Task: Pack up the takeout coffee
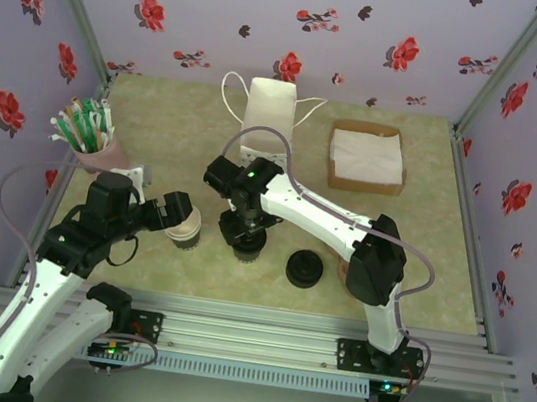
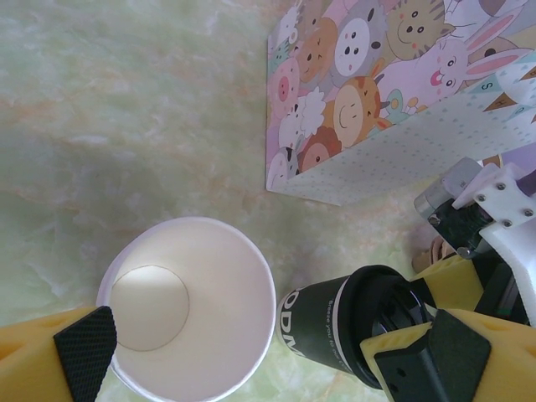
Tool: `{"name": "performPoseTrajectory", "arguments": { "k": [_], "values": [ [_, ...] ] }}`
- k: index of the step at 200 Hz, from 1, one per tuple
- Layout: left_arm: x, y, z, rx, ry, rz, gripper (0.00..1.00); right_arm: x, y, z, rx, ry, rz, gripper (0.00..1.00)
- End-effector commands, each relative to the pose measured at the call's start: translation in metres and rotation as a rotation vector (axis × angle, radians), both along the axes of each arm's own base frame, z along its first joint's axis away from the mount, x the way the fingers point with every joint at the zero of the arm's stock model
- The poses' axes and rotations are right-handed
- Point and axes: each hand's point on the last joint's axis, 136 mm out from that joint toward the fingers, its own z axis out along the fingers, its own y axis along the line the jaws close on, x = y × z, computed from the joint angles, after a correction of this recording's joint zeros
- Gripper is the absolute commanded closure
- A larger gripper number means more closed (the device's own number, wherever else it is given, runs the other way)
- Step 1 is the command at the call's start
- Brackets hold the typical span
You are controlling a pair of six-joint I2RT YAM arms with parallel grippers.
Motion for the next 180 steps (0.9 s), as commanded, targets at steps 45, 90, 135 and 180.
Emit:
{"name": "performPoseTrajectory", "arguments": {
  "k": [45, 90, 135, 180],
  "values": [
    [-0.003, 0.001, 0.002, 0.007, -0.009, -0.013, 0.01, -0.005, 0.000, 0.002, -0.016, 0.005, -0.002, 0.26],
    [-0.003, 0.000, 0.004, 0.005, -0.011, -0.017, 0.01, -0.003, 0.004, 0.015, 0.019, -0.013, -0.001, 0.19],
    [-0.004, -0.005, 0.010, -0.001, -0.028, -0.058, 0.00, -0.002, 0.005, 0.029, 0.063, -0.037, -0.006, 0.10],
    [-0.003, -0.021, 0.020, -0.044, -0.041, -0.130, 0.01, -0.001, -0.006, 0.047, 0.101, -0.094, -0.032, 0.10]
  ]
}}
